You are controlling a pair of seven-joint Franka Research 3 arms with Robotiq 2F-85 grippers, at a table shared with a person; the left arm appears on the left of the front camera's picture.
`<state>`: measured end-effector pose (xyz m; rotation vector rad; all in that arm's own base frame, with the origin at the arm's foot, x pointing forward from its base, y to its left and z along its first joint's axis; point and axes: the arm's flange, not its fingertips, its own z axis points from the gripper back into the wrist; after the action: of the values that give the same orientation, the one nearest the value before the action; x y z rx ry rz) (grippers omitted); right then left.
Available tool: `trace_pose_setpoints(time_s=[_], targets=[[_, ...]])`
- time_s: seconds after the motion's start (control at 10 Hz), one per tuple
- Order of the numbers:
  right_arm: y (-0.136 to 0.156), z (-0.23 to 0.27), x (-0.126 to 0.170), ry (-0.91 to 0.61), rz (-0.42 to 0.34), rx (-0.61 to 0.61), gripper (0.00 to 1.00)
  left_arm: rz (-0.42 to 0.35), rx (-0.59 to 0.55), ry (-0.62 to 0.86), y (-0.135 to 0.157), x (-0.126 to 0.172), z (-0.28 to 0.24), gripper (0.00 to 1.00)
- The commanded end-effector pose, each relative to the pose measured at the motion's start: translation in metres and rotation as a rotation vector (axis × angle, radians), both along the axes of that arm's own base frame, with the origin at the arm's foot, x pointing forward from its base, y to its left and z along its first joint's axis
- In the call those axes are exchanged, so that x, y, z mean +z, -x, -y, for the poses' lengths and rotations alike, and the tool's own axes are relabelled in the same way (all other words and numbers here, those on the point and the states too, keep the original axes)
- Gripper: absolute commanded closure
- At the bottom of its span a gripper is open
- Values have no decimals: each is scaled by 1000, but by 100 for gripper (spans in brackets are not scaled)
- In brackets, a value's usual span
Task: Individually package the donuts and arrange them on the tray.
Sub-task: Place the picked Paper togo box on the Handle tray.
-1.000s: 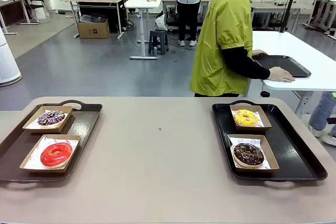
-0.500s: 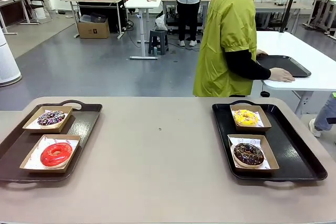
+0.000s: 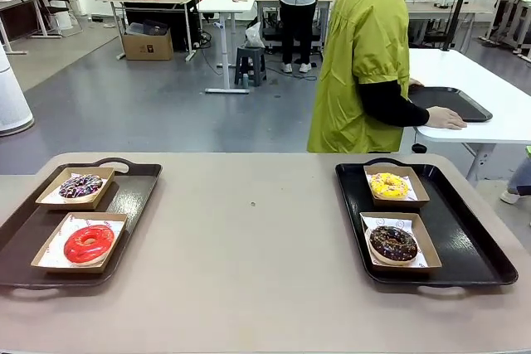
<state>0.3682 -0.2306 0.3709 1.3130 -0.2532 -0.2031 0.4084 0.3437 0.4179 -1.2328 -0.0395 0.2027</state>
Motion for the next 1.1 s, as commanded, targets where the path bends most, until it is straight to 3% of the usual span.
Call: trace_pose_setpoints(time_s=[0.0, 1.0], targets=[[3, -3, 1, -2, 8, -5, 0, 1, -2, -3, -1, 1, 4, 0], [3, -3, 1, -2, 8, -5, 0, 1, -2, -3, -1, 1, 4, 0]])
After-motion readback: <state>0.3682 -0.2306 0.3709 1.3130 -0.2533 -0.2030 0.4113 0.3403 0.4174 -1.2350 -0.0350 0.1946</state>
